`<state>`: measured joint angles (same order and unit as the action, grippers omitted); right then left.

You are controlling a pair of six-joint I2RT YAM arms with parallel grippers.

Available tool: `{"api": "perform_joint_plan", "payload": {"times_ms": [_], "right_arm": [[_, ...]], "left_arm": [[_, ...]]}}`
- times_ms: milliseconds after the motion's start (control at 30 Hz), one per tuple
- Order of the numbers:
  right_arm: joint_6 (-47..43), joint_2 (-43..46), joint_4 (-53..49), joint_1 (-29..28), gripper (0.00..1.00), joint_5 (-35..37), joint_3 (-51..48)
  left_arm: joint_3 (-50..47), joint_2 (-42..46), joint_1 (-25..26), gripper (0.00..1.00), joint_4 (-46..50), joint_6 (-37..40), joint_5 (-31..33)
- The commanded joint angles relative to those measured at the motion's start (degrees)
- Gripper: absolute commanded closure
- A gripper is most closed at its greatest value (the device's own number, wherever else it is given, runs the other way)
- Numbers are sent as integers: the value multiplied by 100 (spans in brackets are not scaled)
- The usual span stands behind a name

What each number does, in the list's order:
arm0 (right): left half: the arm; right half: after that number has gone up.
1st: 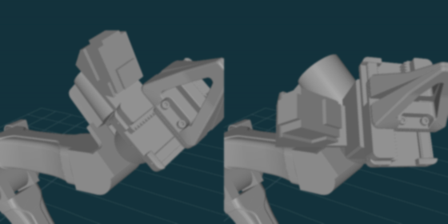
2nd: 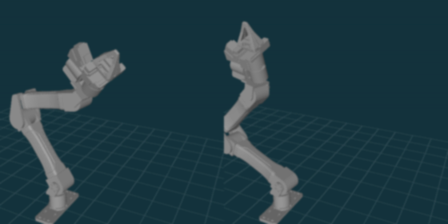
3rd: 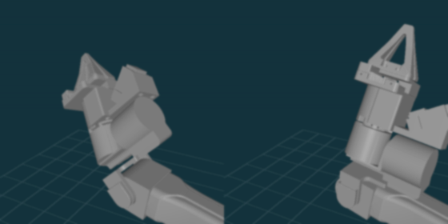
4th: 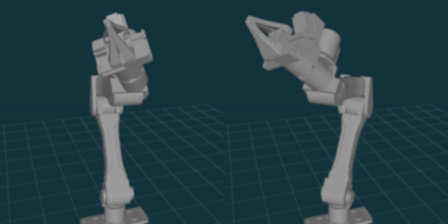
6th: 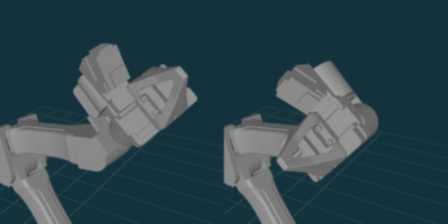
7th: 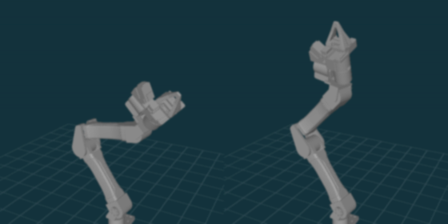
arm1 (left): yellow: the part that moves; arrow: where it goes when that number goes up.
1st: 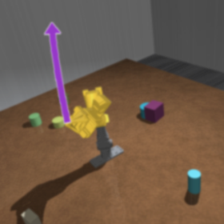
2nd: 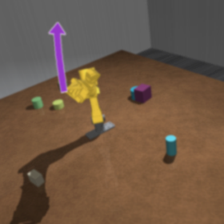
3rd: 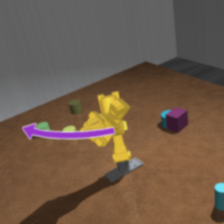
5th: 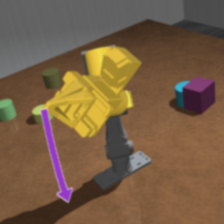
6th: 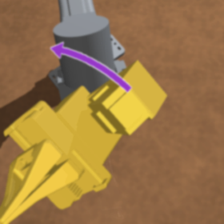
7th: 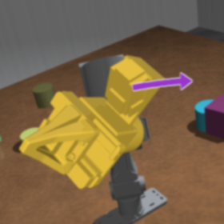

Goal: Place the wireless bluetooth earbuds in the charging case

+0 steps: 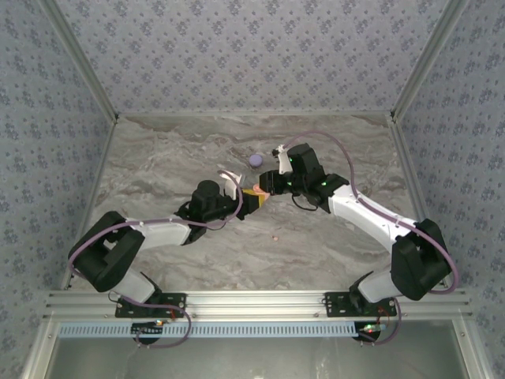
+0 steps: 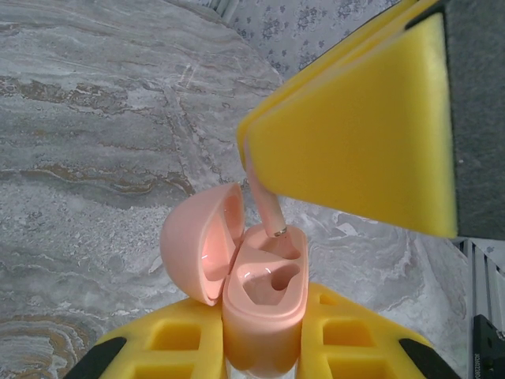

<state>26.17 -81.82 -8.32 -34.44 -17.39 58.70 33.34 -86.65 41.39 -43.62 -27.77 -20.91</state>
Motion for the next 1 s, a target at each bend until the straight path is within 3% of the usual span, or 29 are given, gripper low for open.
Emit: {"api": "perform_joint_plan", "payload": {"times_ms": [0, 967], "right_arm": [[28, 153, 70, -46, 76, 7, -71], [-29, 114, -10, -63, 75, -68, -49]], "left_arm": [[173, 210, 45, 87, -213, -88, 128], [242, 203, 42, 87, -209, -220, 314]]}}
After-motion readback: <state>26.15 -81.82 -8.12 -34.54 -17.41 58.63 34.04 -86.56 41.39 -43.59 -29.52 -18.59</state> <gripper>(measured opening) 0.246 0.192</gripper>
